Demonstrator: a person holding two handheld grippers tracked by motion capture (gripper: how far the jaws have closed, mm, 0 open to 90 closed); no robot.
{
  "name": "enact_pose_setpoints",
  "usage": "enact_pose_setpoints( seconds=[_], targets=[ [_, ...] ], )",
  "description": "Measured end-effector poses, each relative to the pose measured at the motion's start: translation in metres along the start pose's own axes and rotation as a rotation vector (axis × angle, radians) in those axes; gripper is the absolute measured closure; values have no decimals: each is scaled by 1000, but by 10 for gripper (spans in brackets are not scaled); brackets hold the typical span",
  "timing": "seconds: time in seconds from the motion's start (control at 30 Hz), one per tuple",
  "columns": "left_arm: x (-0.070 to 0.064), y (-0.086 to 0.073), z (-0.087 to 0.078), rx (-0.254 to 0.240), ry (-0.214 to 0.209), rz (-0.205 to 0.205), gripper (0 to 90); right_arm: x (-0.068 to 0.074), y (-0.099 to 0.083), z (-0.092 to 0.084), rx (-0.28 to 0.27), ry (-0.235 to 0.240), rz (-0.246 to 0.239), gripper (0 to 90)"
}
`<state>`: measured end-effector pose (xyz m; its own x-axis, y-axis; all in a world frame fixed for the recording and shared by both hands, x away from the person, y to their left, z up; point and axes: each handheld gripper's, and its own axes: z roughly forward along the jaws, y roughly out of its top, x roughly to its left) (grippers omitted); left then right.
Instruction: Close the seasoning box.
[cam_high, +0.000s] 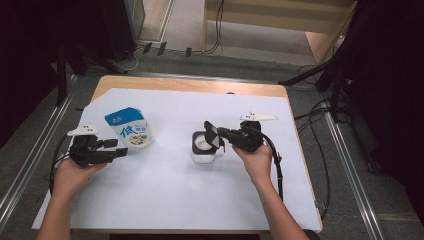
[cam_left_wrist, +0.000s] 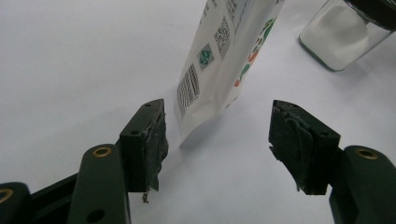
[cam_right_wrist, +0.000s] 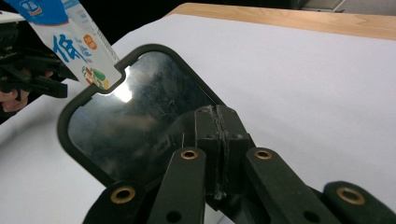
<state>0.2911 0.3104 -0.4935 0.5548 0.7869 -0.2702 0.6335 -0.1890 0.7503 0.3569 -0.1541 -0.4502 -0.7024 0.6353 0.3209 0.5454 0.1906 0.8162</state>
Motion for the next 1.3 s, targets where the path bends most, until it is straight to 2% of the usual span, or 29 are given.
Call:
enact_pose_setpoints(
  seconds=[0.33,0.47,0.67,0.9,1.3],
  targets=[
    [0,0,0,-7,-5,-9,375,6,-2,8,25,10,-27,890],
    [0,0,2,0,1,-3,374,6,-2,7,23,-3,-43,796],
    [0,0,2,2,0,-4,374,-2,-2,1,12,-28,-44,685],
    [1,0,4,6,0,-5,374,-10,-3,-8,-10,-52,-39,624],
    [6,1,5,-5,-8,-23,374,-27,-10,-26,-39,-111,-13,581]
  ],
)
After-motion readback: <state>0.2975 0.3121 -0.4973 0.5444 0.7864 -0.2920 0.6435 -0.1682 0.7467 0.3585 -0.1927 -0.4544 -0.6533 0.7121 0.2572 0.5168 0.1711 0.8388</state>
